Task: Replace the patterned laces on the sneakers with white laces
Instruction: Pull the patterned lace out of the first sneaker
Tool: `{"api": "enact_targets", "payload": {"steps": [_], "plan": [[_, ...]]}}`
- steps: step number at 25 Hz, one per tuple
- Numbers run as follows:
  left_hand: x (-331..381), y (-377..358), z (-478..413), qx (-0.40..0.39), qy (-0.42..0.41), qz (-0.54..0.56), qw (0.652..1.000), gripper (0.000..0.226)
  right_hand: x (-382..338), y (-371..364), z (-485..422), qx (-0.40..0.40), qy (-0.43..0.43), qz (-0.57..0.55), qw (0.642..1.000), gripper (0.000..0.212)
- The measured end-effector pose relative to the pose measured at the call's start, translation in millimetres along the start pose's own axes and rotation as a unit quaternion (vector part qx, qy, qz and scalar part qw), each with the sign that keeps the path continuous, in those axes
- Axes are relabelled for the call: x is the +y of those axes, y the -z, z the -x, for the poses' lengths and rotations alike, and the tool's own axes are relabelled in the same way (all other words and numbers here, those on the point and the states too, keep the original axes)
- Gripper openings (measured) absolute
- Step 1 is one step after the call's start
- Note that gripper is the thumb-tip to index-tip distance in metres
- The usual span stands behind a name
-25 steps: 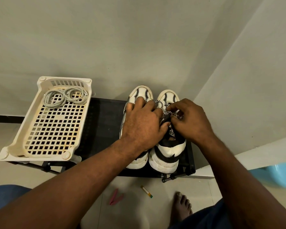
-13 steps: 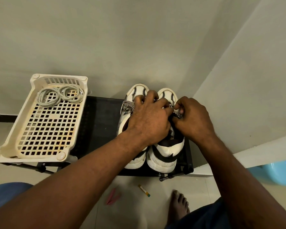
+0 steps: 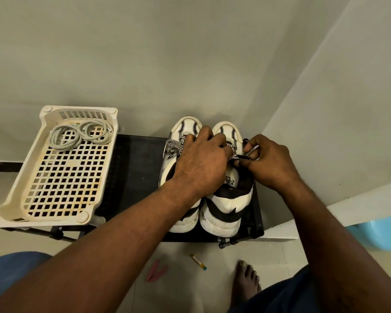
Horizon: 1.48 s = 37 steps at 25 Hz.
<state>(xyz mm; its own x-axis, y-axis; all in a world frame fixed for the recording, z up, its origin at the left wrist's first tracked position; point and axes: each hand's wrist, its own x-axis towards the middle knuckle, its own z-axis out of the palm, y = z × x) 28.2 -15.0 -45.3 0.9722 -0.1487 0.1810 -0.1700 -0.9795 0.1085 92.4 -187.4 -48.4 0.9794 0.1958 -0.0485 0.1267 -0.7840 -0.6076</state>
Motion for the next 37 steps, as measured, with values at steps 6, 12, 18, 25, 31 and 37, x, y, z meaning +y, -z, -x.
{"api": "enact_targets", "payload": {"steps": [6, 12, 18, 25, 31, 37], "plan": [[1.5, 11.7, -6.4, -0.023, 0.094, 0.275, 0.956, 0.034, -2.4, -9.2, 1.3, 0.038, -0.007, 0.017, 0.999, 0.021], [-19.3, 48.9, -12.3, -0.109, 0.170, 0.499, 0.843, 0.019, -4.3, -16.2, 4.0, 0.065, -0.001, 0.034, 0.997, 0.020], [-24.3, 48.9, 4.3, -0.113, 0.104, 0.443, 0.883, 0.038, -11.2, -22.2, 7.0, 0.065, 0.002, 0.041, 0.997, 0.017], [-31.1, 58.8, 16.4, -0.069, 0.088, 0.347, 0.931, 0.028, -13.0, -25.3, 7.5, 0.065, 0.006, 0.049, 0.997, 0.017], [-13.7, 46.1, 42.5, -0.036, 0.083, 0.321, 0.943, 0.022, -23.8, -26.0, 14.7, 0.081, 0.003, 0.040, 0.996, 0.017], [-7.6, 62.1, 66.0, -0.026, 0.189, 0.548, 0.815, 0.027, -33.1, -27.2, 30.2, 0.104, -0.015, 0.049, 0.993, 0.022]]}}
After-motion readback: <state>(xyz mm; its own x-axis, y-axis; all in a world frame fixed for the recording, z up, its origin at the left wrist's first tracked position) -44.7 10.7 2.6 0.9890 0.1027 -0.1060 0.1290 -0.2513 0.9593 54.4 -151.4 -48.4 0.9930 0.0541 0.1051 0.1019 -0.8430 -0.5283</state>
